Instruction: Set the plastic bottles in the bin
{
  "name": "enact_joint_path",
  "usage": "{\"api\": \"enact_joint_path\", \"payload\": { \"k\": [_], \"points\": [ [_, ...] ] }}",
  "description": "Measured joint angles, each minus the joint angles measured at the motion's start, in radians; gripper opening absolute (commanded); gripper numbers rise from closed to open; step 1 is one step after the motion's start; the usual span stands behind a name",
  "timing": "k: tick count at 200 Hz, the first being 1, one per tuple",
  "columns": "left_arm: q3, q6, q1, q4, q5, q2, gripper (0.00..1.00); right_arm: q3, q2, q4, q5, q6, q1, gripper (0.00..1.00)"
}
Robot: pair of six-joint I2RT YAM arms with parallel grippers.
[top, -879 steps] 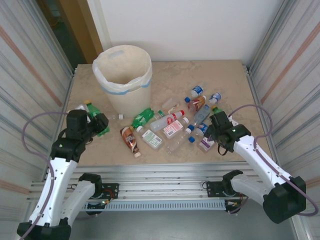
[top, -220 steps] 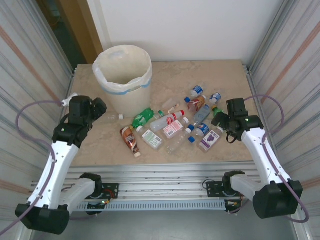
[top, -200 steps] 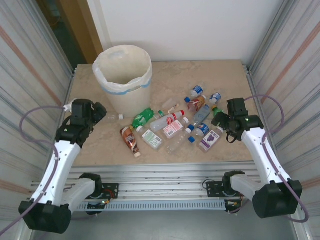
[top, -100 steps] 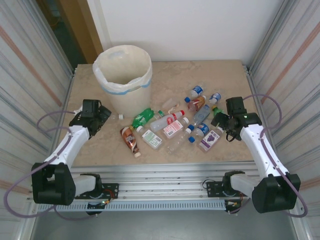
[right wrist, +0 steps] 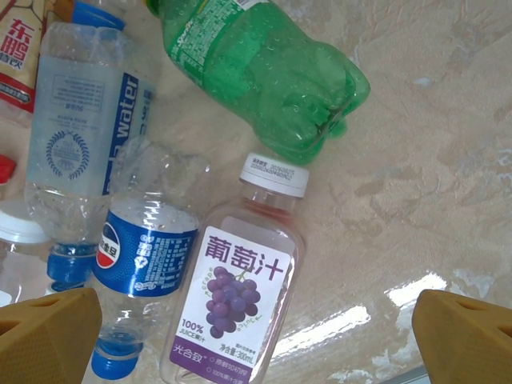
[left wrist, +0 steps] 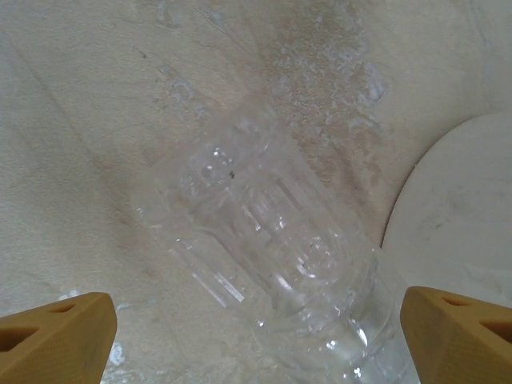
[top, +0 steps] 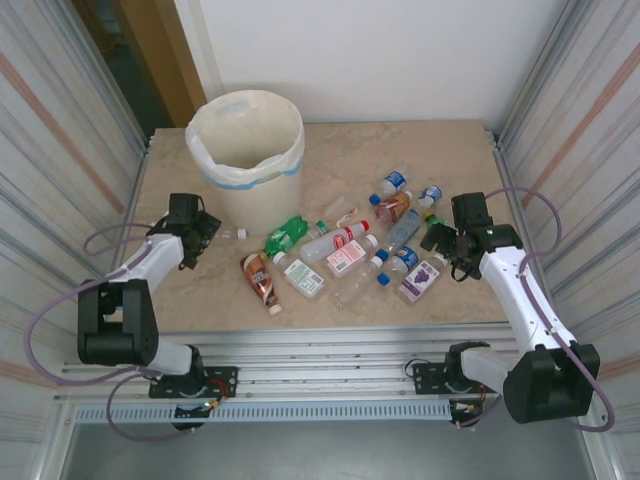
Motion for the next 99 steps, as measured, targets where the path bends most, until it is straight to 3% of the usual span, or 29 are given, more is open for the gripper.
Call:
{"api": "enact_joint_path", "payload": {
  "k": [99],
  "points": [
    [0.041,-0.041,0.000,0.042,0.047,0.130,0.88,-0.001,0.020,0.016,-0.019,0.000,-0.001,0.98]
  ]
}}
